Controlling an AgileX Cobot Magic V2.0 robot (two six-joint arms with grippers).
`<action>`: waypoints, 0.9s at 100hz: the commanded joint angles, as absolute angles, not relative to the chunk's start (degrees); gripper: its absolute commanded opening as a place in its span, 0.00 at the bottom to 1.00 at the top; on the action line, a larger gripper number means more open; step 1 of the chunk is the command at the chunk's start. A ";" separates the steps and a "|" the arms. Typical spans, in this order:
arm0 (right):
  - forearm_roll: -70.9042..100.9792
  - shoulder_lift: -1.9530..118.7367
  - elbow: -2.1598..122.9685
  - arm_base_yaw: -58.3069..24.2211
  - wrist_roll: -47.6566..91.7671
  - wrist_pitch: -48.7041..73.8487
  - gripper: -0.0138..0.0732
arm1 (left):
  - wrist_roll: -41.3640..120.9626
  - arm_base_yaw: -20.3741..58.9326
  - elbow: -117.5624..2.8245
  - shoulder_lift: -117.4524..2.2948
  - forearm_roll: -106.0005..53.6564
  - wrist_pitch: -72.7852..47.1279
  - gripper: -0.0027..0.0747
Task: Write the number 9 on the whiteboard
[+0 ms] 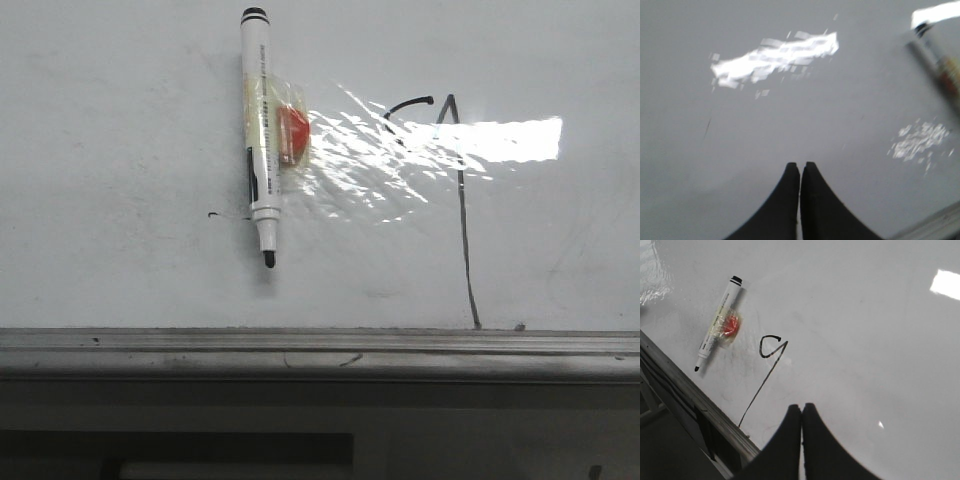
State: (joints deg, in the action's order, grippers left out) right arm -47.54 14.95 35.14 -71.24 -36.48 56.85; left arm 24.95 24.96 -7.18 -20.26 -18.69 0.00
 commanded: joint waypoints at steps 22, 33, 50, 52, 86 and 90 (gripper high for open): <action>-50.12 15.61 36.25 -70.75 -36.48 53.81 0.09 | 0.72 9.52 -3.85 -8.99 0.00 -5.02 0.01; -50.12 15.61 36.25 -70.75 -36.48 53.81 0.09 | 0.72 8.62 -1.50 -6.95 0.35 -4.79 0.01; -50.12 15.61 36.25 -70.75 -36.48 53.81 0.09 | 0.72 8.62 1.00 -4.85 0.35 -6.74 0.01; -50.12 15.61 36.25 -70.75 -36.48 53.81 0.09 | 0.72 8.62 1.00 -4.37 0.35 -7.61 0.01; -50.12 15.61 36.25 -70.75 -36.48 53.93 0.09 | 0.72 8.62 1.00 -0.78 -2.38 -13.24 0.01; -50.12 15.61 36.25 -70.75 -36.48 53.93 0.09 | 0.72 8.62 1.00 -0.71 -2.83 -13.24 0.01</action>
